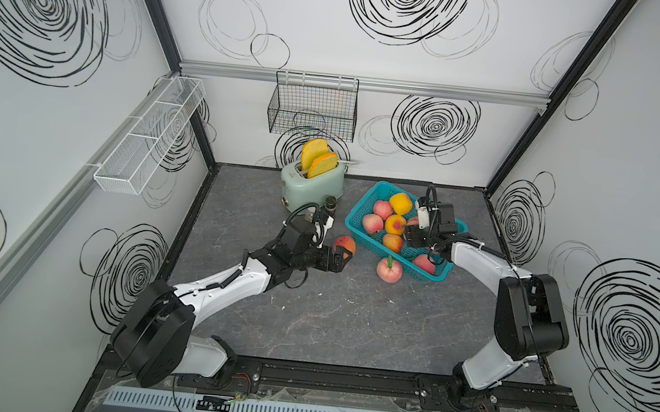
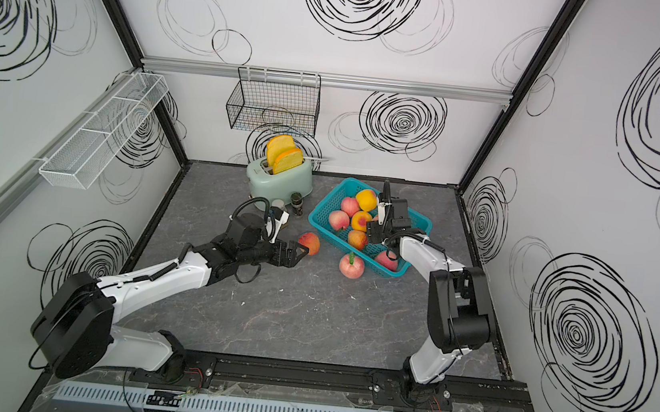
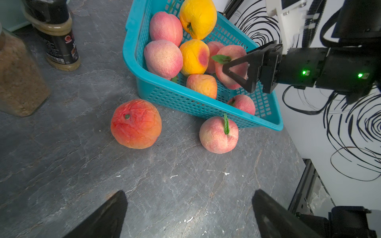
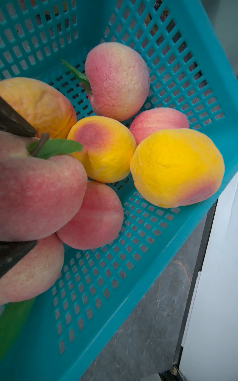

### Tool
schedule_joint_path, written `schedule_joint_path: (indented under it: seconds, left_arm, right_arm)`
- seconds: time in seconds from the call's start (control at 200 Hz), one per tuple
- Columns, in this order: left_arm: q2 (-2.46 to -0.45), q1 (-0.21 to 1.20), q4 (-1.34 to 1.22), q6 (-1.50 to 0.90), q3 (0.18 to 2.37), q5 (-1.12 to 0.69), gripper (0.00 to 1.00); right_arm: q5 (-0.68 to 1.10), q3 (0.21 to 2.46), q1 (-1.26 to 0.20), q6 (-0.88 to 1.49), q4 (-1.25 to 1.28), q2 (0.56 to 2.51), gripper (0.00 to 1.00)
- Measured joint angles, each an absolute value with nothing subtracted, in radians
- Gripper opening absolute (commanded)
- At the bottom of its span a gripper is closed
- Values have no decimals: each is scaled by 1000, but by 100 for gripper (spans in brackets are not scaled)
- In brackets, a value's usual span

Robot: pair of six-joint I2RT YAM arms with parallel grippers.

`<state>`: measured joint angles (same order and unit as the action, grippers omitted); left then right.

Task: Put the peaches into the basket
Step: Place the peach in the basket.

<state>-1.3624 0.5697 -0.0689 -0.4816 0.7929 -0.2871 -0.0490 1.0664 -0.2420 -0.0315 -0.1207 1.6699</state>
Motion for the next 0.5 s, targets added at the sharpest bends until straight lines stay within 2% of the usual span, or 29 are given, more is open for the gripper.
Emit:
schedule_joint_path:
  seconds: [0.5]
  left_arm:
    - [-1352,570,-68,-482,793,-287,98]
  right_arm:
    - [-48,1066,-241,-32,-123,1670,81]
